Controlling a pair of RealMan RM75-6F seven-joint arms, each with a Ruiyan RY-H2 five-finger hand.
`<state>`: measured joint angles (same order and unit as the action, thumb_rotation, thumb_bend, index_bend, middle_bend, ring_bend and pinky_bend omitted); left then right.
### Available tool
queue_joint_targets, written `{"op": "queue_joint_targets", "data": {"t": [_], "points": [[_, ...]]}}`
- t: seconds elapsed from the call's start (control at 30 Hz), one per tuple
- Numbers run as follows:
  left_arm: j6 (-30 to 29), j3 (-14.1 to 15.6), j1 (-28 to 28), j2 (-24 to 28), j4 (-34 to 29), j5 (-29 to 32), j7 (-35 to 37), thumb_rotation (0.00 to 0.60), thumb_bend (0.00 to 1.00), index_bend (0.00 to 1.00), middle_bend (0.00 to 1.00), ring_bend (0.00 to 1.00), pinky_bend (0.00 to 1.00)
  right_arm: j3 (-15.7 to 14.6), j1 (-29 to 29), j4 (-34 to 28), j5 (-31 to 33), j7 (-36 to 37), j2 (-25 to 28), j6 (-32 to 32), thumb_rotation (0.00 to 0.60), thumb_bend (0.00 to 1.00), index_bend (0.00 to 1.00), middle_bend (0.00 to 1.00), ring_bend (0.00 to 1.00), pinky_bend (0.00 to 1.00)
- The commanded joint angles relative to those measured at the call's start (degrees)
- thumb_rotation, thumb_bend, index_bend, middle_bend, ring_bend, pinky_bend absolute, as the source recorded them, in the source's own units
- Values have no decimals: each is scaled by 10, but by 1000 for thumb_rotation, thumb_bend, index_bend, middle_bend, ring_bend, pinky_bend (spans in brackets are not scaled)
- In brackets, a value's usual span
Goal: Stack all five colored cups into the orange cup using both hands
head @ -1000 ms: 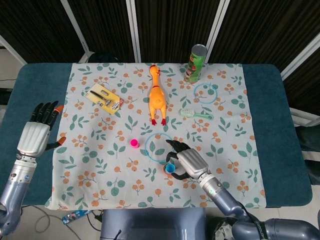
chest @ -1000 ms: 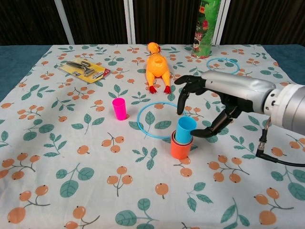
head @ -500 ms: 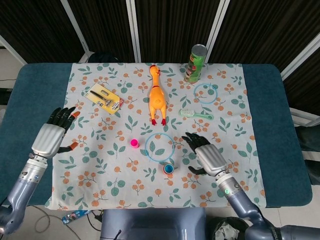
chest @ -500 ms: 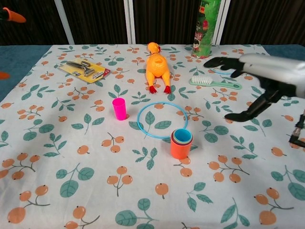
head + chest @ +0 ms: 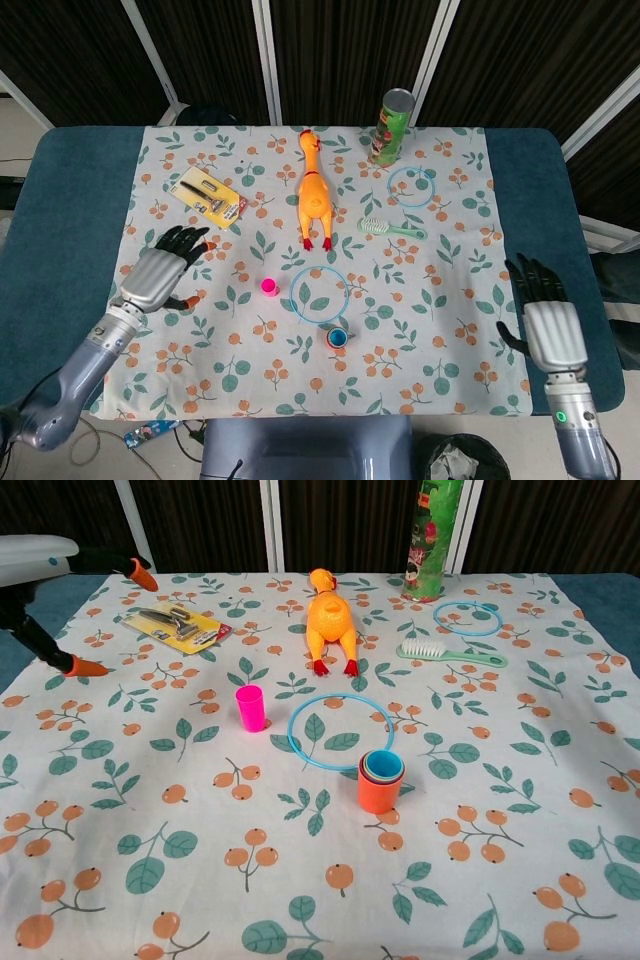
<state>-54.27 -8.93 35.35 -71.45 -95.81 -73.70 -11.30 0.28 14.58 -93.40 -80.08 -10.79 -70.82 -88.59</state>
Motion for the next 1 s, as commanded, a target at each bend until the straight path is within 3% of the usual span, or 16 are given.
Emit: {"op": "queue_joint_targets", "data": {"t": [0.03, 0.3, 1.0], "points": [[21, -7, 22, -12, -8, 29, -35, 600, 164, 199, 0, 0, 0, -14, -29, 31, -16, 28, -7, -24, 600, 333, 22, 0, 0, 120], [30, -10, 53, -54, 3, 75, -95, 600, 167, 235, 0, 0, 0, -6, -48, 75, -32, 53, -30, -35, 600, 332, 24, 0, 0, 121], [72, -18, 141, -158, 83, 176, -159, 600, 269, 351, 0, 0, 0, 11, -56, 84, -36, 49, -48, 4, 600, 333, 49, 0, 0, 120]]}}
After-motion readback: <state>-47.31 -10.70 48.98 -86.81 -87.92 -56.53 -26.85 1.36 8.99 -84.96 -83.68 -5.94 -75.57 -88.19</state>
